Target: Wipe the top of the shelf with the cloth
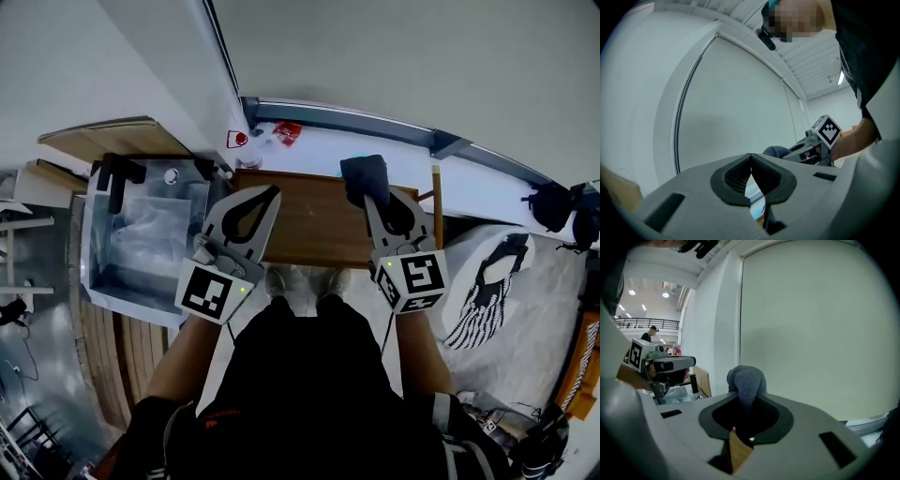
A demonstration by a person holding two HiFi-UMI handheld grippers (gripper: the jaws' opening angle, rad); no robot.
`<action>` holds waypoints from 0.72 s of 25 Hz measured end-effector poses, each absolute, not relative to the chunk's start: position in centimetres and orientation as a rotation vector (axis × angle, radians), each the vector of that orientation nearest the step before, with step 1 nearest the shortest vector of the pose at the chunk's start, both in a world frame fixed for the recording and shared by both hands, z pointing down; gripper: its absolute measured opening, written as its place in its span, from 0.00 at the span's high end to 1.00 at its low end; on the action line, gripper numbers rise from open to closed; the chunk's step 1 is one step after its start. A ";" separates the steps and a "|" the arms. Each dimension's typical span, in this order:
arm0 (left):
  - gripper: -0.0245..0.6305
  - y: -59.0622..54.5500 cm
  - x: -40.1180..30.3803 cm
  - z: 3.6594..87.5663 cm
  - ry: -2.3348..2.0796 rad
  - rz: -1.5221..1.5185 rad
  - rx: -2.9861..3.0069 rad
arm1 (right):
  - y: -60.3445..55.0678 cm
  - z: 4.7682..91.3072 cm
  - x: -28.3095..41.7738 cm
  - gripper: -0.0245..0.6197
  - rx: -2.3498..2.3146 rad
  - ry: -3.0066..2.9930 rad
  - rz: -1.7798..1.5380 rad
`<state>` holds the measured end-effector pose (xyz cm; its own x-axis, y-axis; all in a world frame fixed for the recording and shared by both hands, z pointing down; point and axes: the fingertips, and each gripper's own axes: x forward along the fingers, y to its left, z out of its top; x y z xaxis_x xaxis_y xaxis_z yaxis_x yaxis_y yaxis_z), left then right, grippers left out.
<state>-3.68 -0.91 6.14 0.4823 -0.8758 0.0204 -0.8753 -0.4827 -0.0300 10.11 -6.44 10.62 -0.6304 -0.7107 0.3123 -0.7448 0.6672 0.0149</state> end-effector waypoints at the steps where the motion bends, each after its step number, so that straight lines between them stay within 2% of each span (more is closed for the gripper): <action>1: 0.93 -0.8 -3.9 6.1 1.590 -0.047 -2.692 | -6.2 10.5 9.9 0.86 1.158 -2.595 0.163; 18: 0.93 0.8 -7.2 6.3 1.596 -0.052 -2.696 | -3.4 9.0 5.0 0.86 1.056 -2.635 0.115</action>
